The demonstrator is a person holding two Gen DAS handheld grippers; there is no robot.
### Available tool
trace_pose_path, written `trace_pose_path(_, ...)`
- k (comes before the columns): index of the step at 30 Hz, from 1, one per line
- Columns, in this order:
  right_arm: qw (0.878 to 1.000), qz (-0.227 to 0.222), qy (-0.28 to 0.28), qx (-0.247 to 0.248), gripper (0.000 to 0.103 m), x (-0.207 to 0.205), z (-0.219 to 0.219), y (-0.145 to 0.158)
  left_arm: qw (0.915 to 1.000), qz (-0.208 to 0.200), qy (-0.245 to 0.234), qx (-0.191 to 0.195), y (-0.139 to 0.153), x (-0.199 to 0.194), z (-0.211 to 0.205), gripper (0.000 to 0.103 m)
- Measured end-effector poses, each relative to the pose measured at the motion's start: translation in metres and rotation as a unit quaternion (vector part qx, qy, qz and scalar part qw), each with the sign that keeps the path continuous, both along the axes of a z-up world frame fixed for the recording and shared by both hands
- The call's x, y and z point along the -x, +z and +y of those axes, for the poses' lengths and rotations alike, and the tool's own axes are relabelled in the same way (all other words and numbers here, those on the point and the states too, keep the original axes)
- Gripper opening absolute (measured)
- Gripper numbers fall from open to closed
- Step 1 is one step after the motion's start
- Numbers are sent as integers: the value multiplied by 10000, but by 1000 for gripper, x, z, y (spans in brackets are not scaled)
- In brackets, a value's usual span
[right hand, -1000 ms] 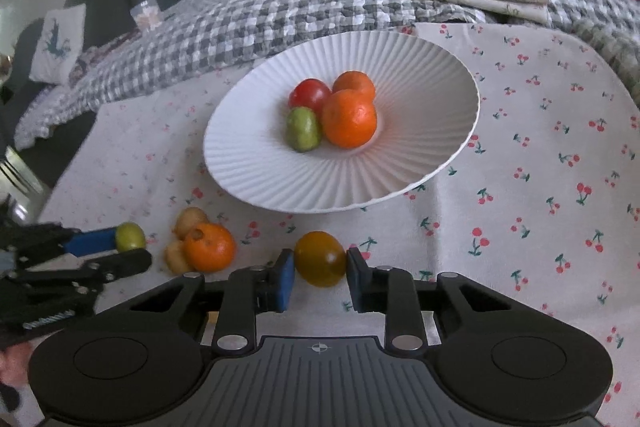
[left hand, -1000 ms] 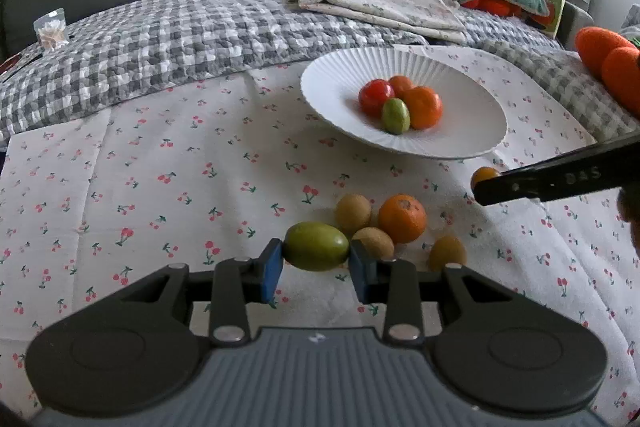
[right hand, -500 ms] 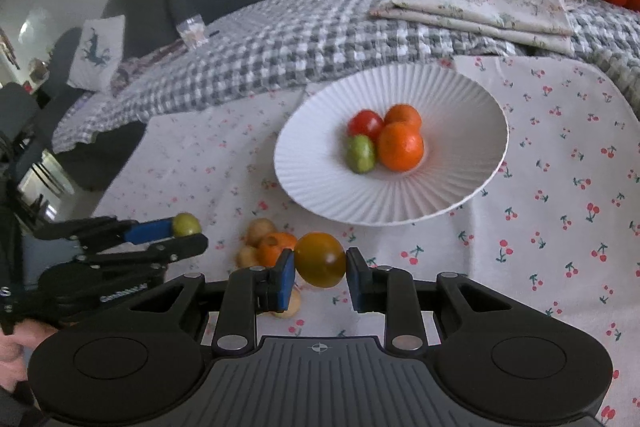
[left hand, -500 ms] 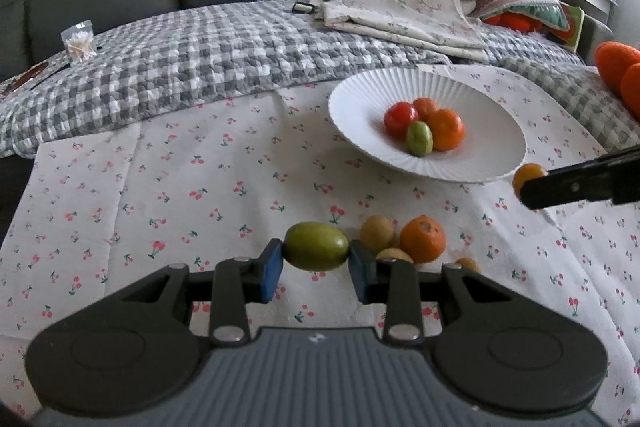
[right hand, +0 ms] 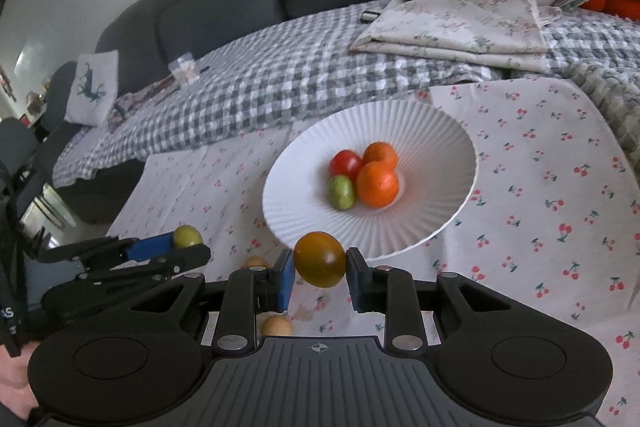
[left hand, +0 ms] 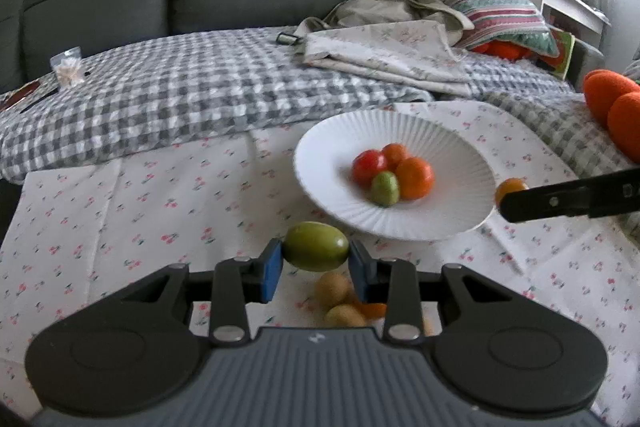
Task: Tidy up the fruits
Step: 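Carry both fruits into the white bowl and open both tools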
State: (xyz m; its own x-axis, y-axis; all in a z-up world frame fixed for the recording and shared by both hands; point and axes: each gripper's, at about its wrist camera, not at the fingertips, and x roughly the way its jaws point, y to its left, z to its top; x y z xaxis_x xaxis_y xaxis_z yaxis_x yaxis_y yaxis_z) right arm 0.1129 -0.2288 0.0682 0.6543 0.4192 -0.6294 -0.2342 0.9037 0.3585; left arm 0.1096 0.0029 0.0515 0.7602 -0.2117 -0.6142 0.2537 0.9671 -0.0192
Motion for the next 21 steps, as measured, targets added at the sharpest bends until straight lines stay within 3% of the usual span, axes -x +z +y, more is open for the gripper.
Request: trace_pose_path(21,9971,22,-760,8,27,-29,-37,-12,9991,-164,-366,-150,-13,-38,-56,34)
